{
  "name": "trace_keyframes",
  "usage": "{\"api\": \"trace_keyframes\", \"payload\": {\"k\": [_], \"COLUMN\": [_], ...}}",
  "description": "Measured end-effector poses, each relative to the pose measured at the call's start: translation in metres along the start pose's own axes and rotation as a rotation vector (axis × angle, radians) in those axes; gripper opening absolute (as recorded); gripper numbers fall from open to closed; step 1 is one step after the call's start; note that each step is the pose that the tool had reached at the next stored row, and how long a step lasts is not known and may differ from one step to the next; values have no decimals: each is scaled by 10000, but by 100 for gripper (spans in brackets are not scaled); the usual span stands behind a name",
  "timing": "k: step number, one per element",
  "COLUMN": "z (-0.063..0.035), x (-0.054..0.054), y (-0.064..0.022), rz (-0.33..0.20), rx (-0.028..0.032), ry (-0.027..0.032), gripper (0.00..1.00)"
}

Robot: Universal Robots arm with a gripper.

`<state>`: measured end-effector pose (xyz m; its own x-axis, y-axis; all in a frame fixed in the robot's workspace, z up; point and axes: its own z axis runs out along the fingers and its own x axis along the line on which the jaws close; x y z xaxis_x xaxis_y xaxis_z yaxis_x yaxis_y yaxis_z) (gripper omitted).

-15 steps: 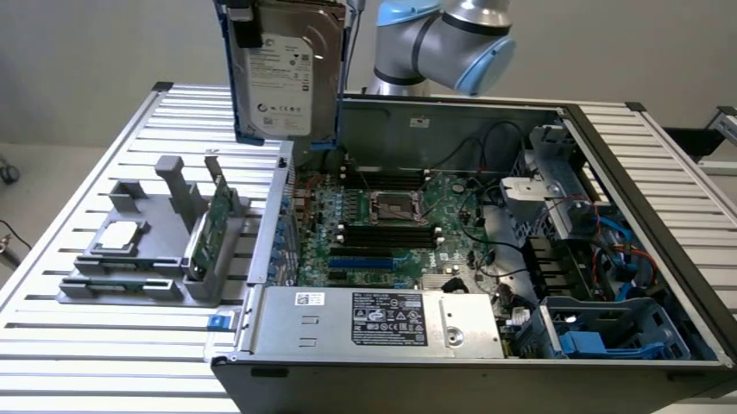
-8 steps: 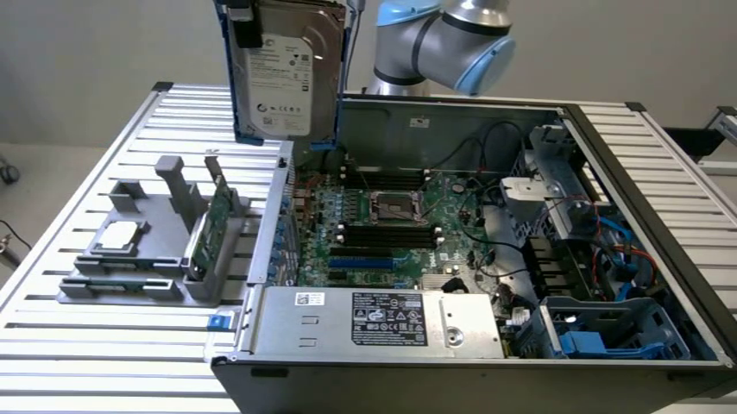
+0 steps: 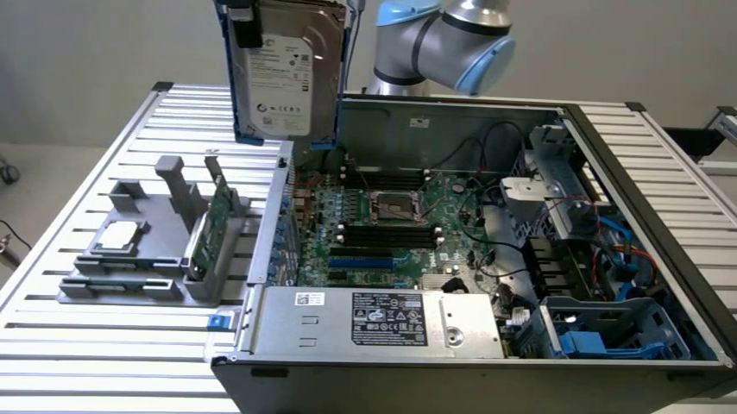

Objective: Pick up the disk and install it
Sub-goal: 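Pick up the disk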

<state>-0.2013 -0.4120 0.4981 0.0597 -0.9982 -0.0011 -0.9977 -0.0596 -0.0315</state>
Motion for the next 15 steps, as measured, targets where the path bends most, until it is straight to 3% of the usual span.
{"api": "trace_keyframes", "payload": {"k": [8, 15], "z": [-7, -8], "x": [54, 240], "y": [-153, -277], "rz": [-160, -161], "rx": [1, 0], "ry": [-22, -21], "gripper": [33, 33]}}
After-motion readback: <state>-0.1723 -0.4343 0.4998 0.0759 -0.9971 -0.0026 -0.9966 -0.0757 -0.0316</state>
